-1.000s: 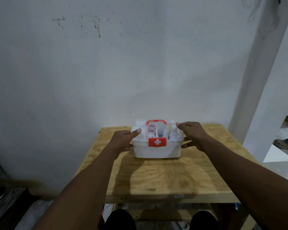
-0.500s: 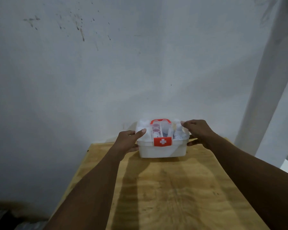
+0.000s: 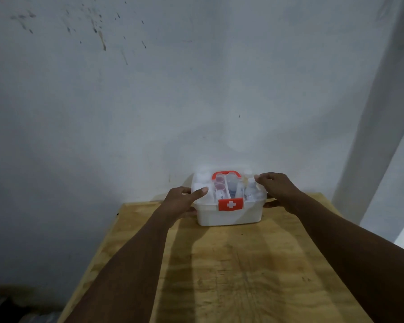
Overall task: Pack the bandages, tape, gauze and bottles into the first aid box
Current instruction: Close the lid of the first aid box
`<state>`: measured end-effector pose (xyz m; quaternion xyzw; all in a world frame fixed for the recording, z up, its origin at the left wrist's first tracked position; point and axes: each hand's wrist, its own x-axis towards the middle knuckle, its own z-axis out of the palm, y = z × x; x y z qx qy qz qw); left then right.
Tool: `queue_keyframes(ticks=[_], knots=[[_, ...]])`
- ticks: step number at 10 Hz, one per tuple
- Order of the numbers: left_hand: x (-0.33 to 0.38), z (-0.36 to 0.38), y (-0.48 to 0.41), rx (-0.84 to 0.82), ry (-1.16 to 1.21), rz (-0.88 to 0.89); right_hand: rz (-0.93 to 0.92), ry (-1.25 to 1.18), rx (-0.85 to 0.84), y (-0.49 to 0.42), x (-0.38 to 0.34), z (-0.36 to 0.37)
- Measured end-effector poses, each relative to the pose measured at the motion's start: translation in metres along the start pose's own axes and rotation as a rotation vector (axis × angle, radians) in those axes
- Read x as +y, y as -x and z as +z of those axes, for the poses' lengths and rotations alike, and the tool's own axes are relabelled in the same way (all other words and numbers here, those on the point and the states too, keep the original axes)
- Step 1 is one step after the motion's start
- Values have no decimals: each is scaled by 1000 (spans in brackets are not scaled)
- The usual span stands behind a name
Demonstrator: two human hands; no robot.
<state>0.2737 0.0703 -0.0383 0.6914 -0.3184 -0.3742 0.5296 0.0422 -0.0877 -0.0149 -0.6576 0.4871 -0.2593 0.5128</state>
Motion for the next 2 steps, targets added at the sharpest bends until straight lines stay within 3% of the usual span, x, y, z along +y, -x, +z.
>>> queue_keyframes(ticks=[1, 2], knots=[[3, 1, 0, -28, -63, -25, 0, 70, -26, 0, -3, 0], [12, 7, 11, 69, -240, -21, -57, 220, 12, 5, -6, 2]])
